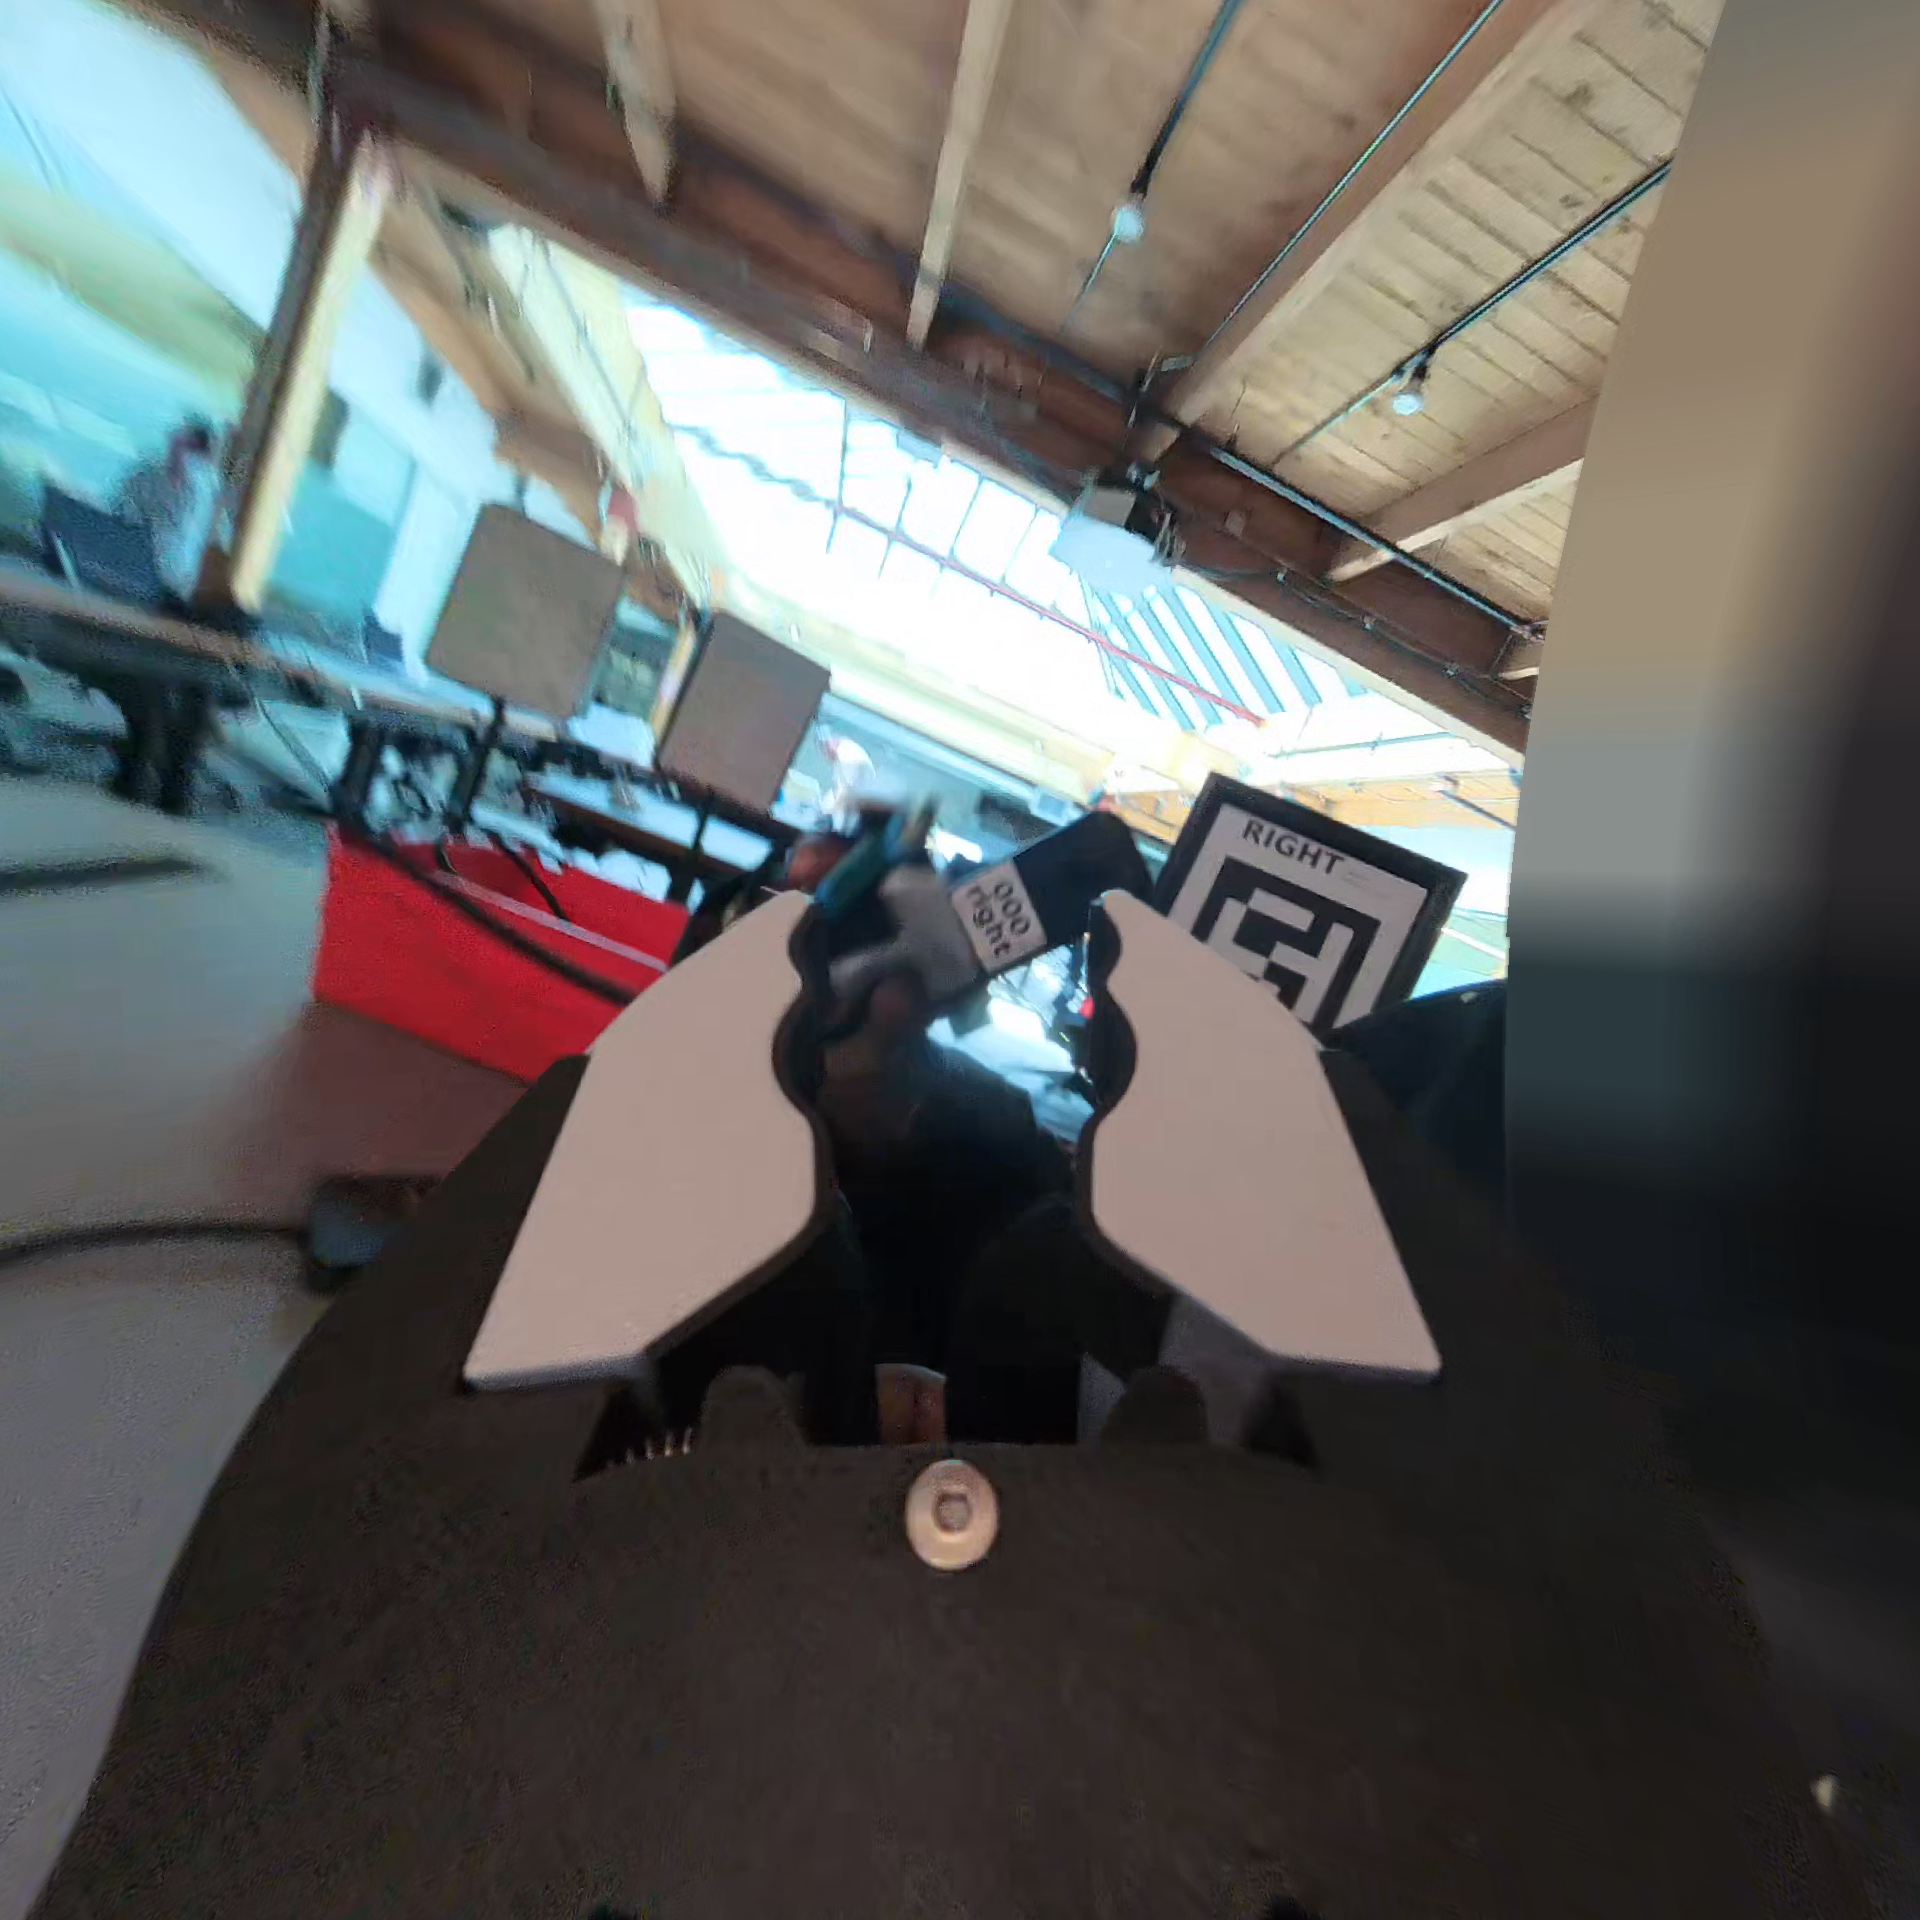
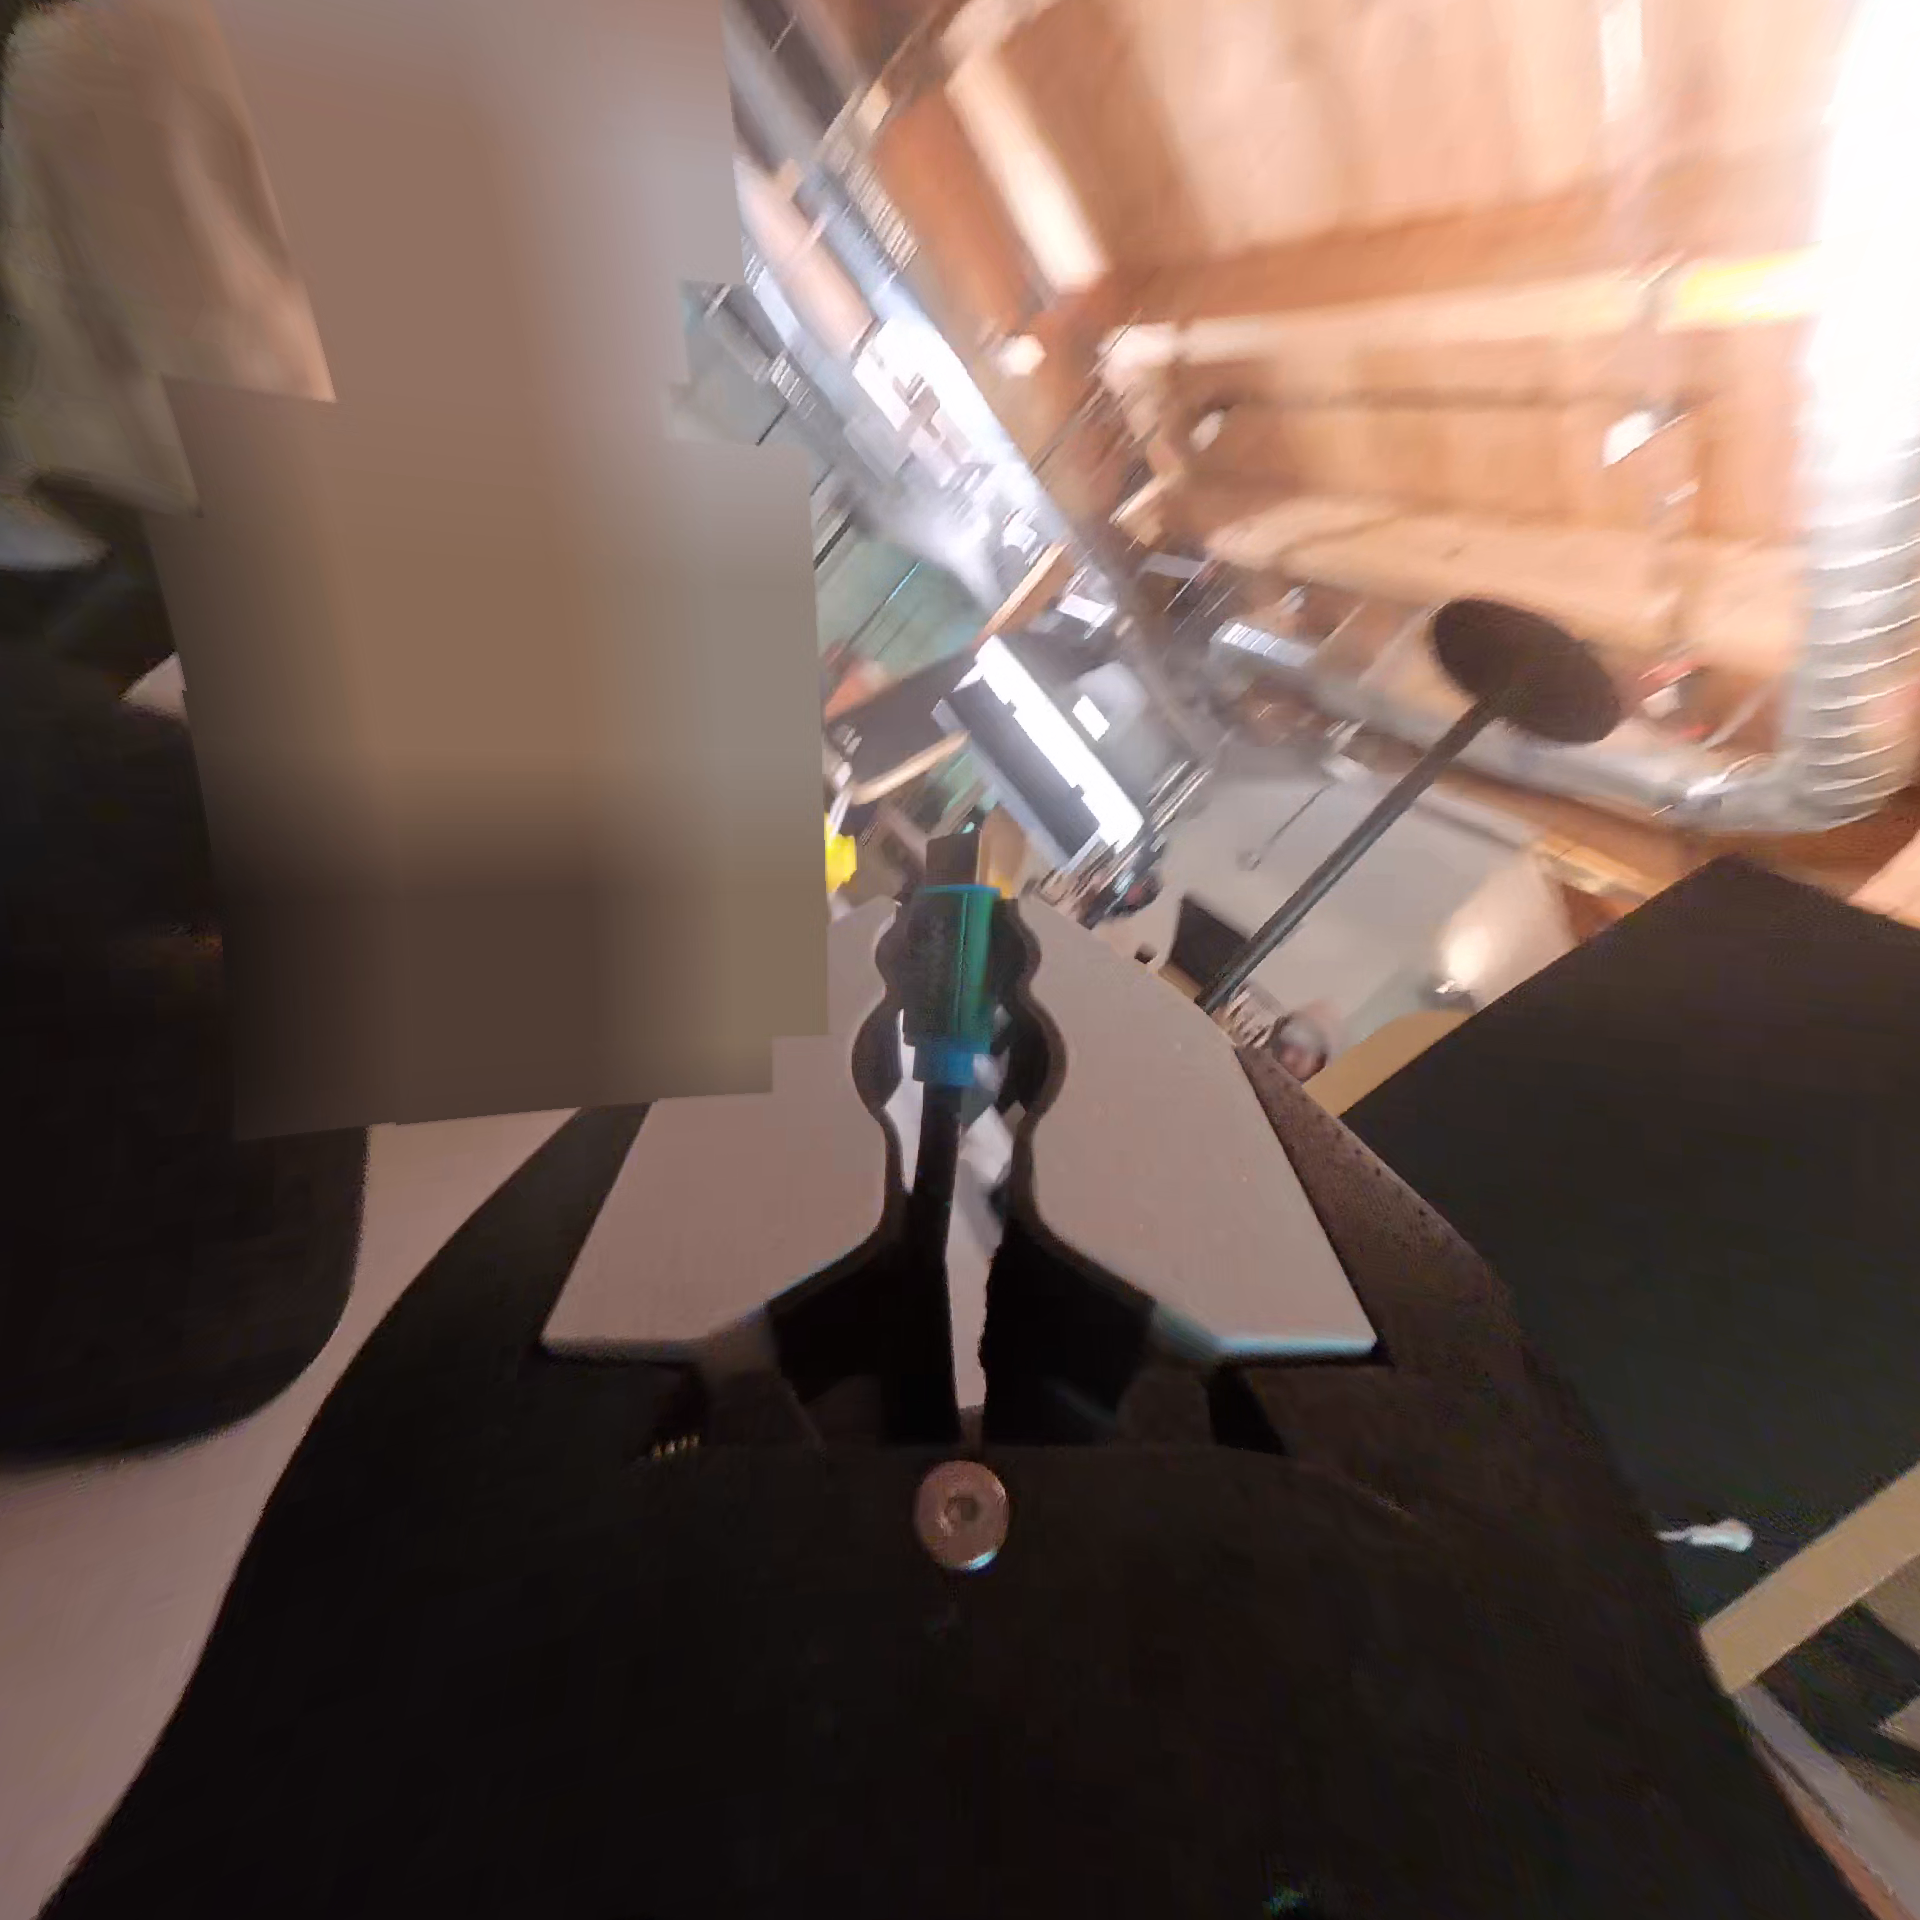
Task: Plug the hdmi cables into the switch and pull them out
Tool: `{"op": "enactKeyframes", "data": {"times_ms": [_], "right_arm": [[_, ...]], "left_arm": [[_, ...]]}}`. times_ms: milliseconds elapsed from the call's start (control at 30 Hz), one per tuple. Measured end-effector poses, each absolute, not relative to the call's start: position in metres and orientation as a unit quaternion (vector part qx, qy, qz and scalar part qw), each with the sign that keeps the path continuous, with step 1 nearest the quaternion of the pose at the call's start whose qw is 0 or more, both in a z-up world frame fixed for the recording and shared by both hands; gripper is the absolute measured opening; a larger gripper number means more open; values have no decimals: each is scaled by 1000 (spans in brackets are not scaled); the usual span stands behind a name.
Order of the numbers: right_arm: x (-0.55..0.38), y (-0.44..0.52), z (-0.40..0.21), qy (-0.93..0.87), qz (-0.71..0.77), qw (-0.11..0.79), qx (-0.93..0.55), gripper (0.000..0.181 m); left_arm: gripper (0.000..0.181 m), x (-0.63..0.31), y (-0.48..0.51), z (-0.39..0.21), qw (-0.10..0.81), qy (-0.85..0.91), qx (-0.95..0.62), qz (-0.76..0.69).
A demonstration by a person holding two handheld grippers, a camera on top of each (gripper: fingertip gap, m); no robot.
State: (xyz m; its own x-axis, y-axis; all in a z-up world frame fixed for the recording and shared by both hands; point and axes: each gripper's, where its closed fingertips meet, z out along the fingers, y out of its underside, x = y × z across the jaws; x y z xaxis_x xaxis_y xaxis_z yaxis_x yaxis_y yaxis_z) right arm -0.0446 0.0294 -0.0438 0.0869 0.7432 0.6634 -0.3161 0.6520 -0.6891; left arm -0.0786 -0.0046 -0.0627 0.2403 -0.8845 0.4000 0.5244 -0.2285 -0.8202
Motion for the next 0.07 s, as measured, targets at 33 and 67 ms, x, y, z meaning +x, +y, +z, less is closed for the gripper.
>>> {"op": "enactKeyframes", "data": {"times_ms": [33, 67], "right_arm": [[-39, 26, -33, -544, 384, 724, -178, 16], [-35, 21, -25, -531, 397, 730, -167, 15]], "left_arm": [[48, -65, -2, -67, 569, 172, -524, -610], [48, -51, -1, -69, 536, 167, -521, -643]]}}
